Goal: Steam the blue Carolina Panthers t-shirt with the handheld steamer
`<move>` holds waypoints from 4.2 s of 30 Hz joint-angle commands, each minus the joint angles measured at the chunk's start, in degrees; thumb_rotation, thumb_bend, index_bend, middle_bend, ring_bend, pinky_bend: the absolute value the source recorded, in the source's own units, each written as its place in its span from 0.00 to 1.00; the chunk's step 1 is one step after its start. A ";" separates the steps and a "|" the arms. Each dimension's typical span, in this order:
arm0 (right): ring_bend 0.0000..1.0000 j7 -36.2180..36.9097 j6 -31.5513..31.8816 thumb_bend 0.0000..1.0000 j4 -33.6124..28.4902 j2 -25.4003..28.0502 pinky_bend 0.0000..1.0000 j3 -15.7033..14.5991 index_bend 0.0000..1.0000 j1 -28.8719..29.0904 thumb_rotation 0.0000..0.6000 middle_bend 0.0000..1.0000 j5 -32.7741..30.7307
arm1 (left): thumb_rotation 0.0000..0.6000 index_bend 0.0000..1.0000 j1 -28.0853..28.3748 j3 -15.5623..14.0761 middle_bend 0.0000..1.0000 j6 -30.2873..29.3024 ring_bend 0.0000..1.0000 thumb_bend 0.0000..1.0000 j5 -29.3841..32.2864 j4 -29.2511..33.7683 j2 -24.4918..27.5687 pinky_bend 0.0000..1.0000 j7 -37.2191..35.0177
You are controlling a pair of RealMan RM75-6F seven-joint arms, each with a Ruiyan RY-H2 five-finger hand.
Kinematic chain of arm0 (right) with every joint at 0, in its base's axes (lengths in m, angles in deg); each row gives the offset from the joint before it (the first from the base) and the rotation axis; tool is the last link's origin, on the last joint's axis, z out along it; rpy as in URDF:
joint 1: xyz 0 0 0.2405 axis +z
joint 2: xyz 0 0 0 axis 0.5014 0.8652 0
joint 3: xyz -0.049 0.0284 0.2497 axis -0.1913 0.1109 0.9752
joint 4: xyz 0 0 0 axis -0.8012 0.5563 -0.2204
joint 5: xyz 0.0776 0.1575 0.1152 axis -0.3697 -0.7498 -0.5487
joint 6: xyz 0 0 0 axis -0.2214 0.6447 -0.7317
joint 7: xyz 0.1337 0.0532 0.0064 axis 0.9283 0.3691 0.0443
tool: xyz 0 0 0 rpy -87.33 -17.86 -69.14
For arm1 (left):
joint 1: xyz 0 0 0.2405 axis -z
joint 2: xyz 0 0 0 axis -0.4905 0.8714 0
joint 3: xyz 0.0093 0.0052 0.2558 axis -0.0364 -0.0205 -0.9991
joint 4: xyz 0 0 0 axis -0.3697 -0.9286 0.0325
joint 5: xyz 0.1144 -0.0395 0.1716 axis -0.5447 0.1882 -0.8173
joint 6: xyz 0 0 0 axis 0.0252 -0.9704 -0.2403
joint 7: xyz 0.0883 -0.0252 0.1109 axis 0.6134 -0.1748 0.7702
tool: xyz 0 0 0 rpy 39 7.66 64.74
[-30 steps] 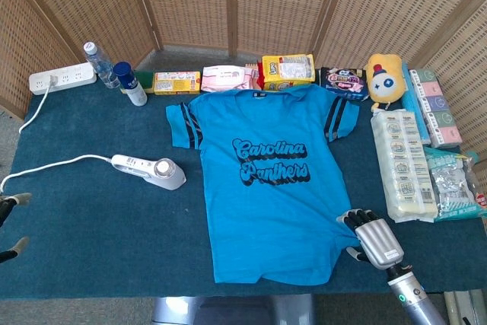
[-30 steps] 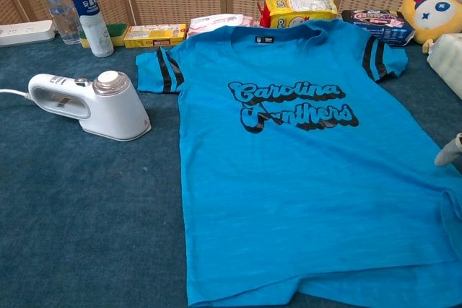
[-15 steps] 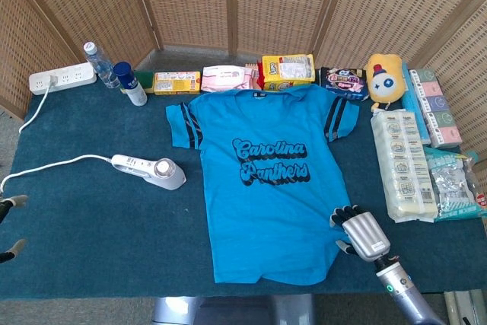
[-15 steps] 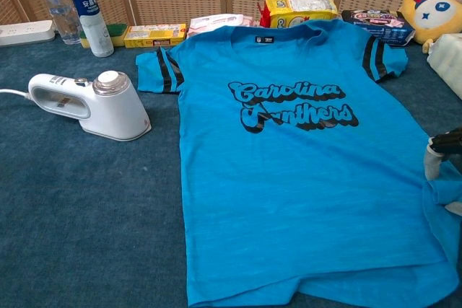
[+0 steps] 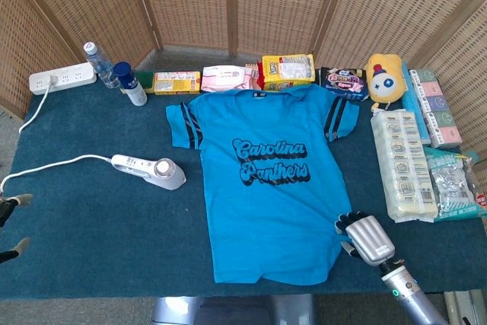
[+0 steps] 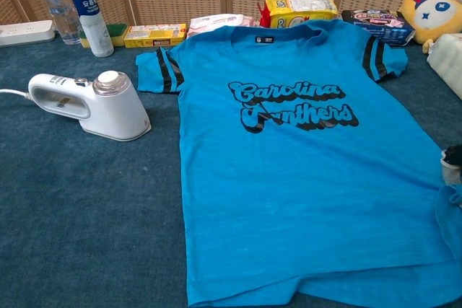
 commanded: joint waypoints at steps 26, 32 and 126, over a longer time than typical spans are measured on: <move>0.66 0.45 2.37 0.51 -4.24 2.10 0.75 0.12 0.67 -0.62 1.00 0.65 -0.33 | 1.00 0.21 5.04 0.38 0.31 7.04 0.23 0.23 -0.67 1.72 -0.96 0.31 4.47; 0.67 0.92 2.12 0.51 -4.55 2.10 0.75 0.20 0.67 -0.50 1.00 0.65 -0.57 | 1.00 0.21 8.34 1.44 0.31 11.40 0.23 0.23 0.50 2.12 -2.58 0.31 7.23; 0.72 1.85 0.62 0.52 -5.57 4.00 0.79 3.46 0.70 -0.92 1.00 0.66 -6.50 | 1.00 0.67 37.66 6.64 0.71 26.39 0.64 0.35 4.85 -54.49 -45.71 0.71 -0.74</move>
